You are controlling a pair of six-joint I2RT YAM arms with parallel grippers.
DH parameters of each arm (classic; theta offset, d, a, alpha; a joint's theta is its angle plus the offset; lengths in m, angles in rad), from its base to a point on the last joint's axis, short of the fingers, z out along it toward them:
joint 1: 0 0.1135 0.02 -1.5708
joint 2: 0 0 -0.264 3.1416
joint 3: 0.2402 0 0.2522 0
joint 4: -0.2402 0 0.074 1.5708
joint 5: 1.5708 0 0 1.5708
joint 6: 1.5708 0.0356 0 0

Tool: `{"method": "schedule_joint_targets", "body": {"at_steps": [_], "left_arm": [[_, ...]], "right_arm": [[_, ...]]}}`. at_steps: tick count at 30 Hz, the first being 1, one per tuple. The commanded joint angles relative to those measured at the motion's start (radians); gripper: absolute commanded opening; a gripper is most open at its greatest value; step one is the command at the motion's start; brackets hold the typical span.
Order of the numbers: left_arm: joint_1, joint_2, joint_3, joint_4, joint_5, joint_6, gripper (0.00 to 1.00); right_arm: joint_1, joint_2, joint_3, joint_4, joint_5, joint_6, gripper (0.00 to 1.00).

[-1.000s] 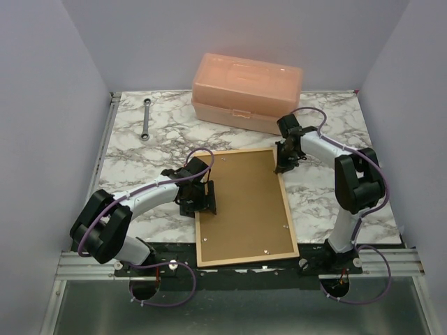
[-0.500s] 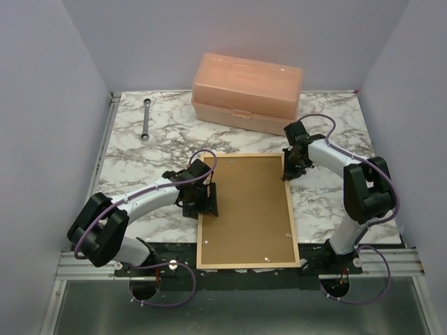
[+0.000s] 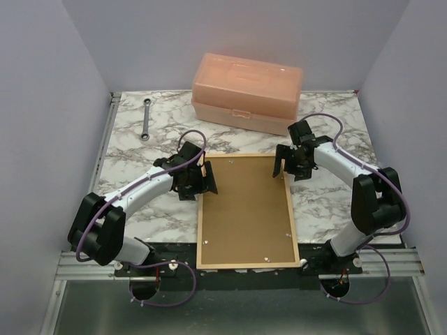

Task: Put the photo into the frame
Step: Install the photo frame at the center of the board.

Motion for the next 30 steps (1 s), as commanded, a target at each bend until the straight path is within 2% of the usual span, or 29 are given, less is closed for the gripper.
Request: {"method": "schedule_joint_targets", "body": {"at_steps": [1, 5, 10, 17, 26, 30], "left_arm": [[0.042, 0.082, 0.095, 0.025, -0.059, 0.039, 0.85], [0.051, 0.209, 0.206, 0.002, -0.088, 0.069, 0.81], [0.052, 0.324, 0.301, -0.029, -0.184, 0.05, 0.72], [0.056, 0.367, 0.323, -0.02, -0.278, 0.033, 0.66], [0.06, 0.467, 0.369, -0.028, -0.263, 0.068, 0.66], [0.06, 0.491, 0.379, -0.033, -0.261, 0.075, 0.58]], "right_arm": [[0.001, -0.007, -0.045, 0.025, -0.074, 0.022, 0.89], [0.001, 0.004, -0.07, 0.036, -0.082, 0.024, 0.9], [0.0, 0.001, -0.095, 0.051, -0.098, 0.025, 0.9], [0.0, 0.013, -0.106, 0.058, -0.11, 0.024, 0.9], [0.0, 0.03, -0.117, 0.071, -0.112, 0.024, 0.9], [0.001, 0.038, -0.12, 0.076, -0.118, 0.024, 0.9]]}}
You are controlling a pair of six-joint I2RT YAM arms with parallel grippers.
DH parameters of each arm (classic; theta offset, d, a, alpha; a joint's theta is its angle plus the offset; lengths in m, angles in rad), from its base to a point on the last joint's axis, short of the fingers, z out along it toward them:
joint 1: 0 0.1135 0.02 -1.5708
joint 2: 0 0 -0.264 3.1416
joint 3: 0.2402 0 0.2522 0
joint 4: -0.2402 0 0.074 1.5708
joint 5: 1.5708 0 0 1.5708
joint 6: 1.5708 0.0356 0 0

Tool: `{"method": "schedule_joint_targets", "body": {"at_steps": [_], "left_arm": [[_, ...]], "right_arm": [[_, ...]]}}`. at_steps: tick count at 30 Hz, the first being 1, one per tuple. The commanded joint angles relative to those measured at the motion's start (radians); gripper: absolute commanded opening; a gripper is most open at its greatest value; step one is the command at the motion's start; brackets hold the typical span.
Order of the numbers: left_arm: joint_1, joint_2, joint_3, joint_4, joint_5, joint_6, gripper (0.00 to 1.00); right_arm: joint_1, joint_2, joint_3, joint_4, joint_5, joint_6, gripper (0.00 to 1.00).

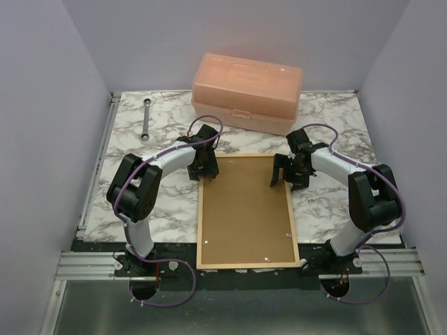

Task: Put the photo into the frame
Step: Install the photo frame at the center of the board.

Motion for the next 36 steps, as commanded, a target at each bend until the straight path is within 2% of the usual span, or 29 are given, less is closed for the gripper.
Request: {"method": "schedule_joint_targets", "body": {"at_steps": [1, 2, 5, 8, 13, 18, 19, 22, 24, 29, 36], "left_arm": [[0.005, 0.041, 0.012, -0.012, -0.041, 0.026, 0.55], [0.006, 0.043, 0.011, -0.012, -0.048, 0.027, 0.5], [0.005, 0.043, 0.011, -0.013, -0.052, 0.032, 0.26], [0.005, 0.041, 0.009, -0.012, -0.05, 0.038, 0.11], [0.005, 0.024, -0.01, 0.009, -0.027, 0.055, 0.0], [0.005, -0.026, -0.033, 0.019, -0.015, 0.059, 0.0], [0.005, -0.039, -0.033, 0.016, -0.017, 0.058, 0.08], [0.005, -0.079, -0.039, 0.016, -0.01, 0.056, 0.39], [0.005, -0.105, -0.044, 0.018, -0.002, 0.052, 0.49], [0.005, -0.135, -0.05, 0.041, 0.018, 0.045, 0.61], [0.003, -0.023, 0.002, 0.015, -0.001, 0.052, 0.62]], "right_arm": [[0.0, 0.02, -0.018, 0.022, -0.022, 0.008, 0.9], [0.0, 0.02, -0.018, 0.023, -0.024, 0.008, 0.9], [0.0, 0.018, -0.019, 0.021, -0.025, 0.008, 0.9], [0.001, 0.011, -0.021, 0.019, -0.024, 0.008, 0.89], [0.001, 0.001, -0.018, 0.01, -0.02, 0.008, 0.9], [0.001, -0.017, -0.011, 0.002, -0.014, 0.006, 0.9], [0.001, -0.02, -0.012, 0.002, -0.013, 0.007, 0.9], [0.0, -0.021, -0.011, -0.001, -0.017, 0.005, 0.9], [0.0, -0.022, -0.013, -0.001, -0.019, 0.004, 0.9], [0.0, -0.02, -0.02, 0.002, -0.019, 0.002, 0.9], [0.001, -0.013, -0.026, 0.003, -0.014, -0.002, 0.9]]}}
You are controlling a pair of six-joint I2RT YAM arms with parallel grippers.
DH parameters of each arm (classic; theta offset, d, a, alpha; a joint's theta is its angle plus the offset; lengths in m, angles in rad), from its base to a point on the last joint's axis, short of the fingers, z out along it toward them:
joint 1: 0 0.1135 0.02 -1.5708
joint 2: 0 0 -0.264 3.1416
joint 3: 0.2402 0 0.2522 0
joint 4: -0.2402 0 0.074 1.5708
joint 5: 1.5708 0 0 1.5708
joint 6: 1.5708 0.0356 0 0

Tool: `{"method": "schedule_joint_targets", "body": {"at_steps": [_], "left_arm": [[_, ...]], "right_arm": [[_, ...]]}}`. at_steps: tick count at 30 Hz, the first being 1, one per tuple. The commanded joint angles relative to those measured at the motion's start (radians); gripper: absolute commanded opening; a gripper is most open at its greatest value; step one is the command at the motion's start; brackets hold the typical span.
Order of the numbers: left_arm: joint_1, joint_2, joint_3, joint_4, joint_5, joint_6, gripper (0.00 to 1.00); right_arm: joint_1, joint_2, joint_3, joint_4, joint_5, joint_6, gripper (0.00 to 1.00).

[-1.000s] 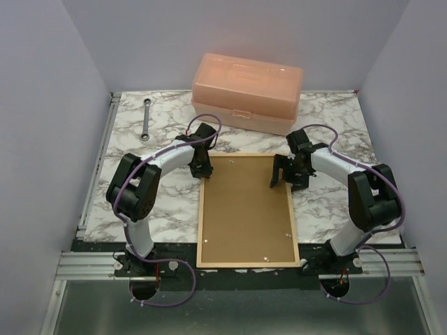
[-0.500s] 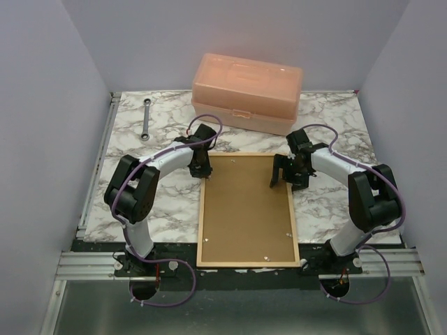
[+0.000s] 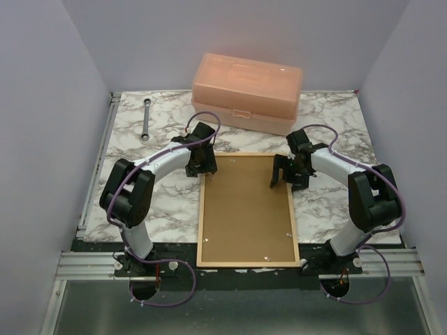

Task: Put the photo into the frame
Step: Install the photo frame at the center of the board.

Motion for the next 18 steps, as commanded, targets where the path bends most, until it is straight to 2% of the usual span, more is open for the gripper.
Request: {"method": "schedule_joint_targets", "body": {"at_steps": [1, 8, 10, 14, 18], "left_arm": [[-0.007, 0.076, 0.034, -0.016, -0.002, -0.003, 0.61], [-0.018, 0.136, 0.042, -0.011, -0.012, 0.022, 0.49], [-0.023, 0.139, 0.042, -0.008, -0.012, 0.026, 0.42], [-0.029, 0.143, 0.044, -0.013, -0.021, 0.03, 0.2], [-0.031, 0.144, 0.04, -0.009, -0.018, 0.036, 0.1]], "right_arm": [[0.001, -0.017, -0.019, 0.0, -0.005, -0.002, 0.9], [0.0, -0.013, -0.026, 0.003, -0.004, -0.001, 0.9], [0.001, -0.011, -0.027, 0.004, -0.004, -0.001, 0.9], [0.0, -0.012, -0.024, 0.002, -0.007, 0.003, 0.9], [0.0, -0.019, -0.02, 0.0, -0.008, 0.005, 0.9]]}}
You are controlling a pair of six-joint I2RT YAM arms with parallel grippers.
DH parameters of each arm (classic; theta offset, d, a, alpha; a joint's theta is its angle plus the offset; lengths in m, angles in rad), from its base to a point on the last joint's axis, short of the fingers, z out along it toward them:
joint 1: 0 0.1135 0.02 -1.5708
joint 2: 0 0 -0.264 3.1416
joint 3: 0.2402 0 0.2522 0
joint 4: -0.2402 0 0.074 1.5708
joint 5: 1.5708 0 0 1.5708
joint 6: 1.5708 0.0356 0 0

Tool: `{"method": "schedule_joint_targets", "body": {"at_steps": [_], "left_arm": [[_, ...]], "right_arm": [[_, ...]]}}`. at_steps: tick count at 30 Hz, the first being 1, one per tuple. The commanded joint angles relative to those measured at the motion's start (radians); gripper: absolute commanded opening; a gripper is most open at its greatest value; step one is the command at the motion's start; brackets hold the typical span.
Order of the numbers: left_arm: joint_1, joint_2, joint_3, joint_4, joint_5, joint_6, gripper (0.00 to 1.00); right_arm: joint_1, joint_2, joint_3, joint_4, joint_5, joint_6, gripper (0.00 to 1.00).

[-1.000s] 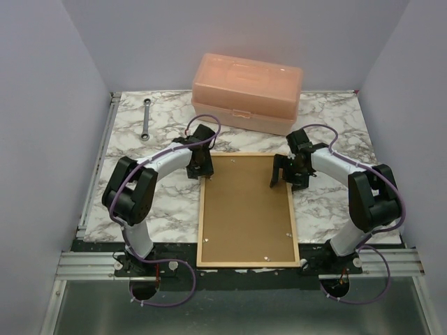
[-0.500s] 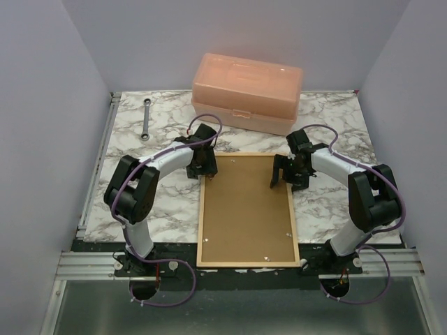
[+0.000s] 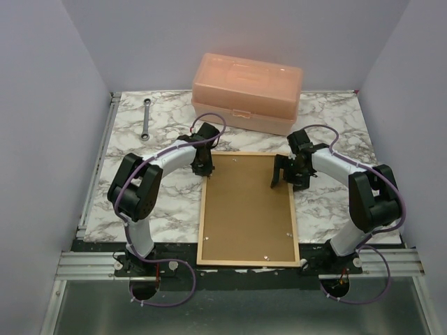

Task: Put the photo into the frame
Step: Install the photo frame at the center of the board.

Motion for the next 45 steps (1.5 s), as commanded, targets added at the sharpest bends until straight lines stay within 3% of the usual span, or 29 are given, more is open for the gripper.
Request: {"method": "schedule_joint_targets", "body": {"at_steps": [1, 3, 6, 13, 17, 34, 40, 45], "left_arm": [[-0.021, 0.046, -0.014, 0.002, 0.002, 0.006, 0.08], [-0.021, 0.045, -0.013, 0.003, 0.008, 0.011, 0.03], [-0.022, 0.04, -0.009, -0.002, 0.011, 0.012, 0.02], [-0.022, -0.05, -0.008, -0.047, 0.002, -0.009, 0.44], [-0.022, -0.103, -0.01, -0.076, -0.019, -0.015, 0.52], [-0.047, 0.043, 0.068, -0.071, -0.03, 0.015, 0.52], [-0.054, 0.076, 0.069, -0.074, -0.064, 0.012, 0.43], [-0.054, 0.097, 0.077, -0.072, -0.077, 0.017, 0.24]], "right_arm": [[0.001, -0.016, -0.015, 0.0, -0.01, 0.005, 0.9], [0.0, -0.018, -0.015, 0.0, -0.01, 0.005, 0.9], [0.001, -0.022, -0.014, -0.004, -0.01, 0.005, 0.9], [0.001, -0.033, -0.012, -0.015, -0.003, 0.003, 0.9], [0.0, -0.034, -0.01, -0.016, -0.005, 0.002, 0.9], [0.001, -0.028, -0.019, -0.01, 0.001, 0.0, 0.9], [0.0, -0.028, -0.02, -0.01, -0.001, -0.002, 0.9], [0.001, -0.03, -0.02, -0.01, -0.004, -0.003, 0.9]]}}
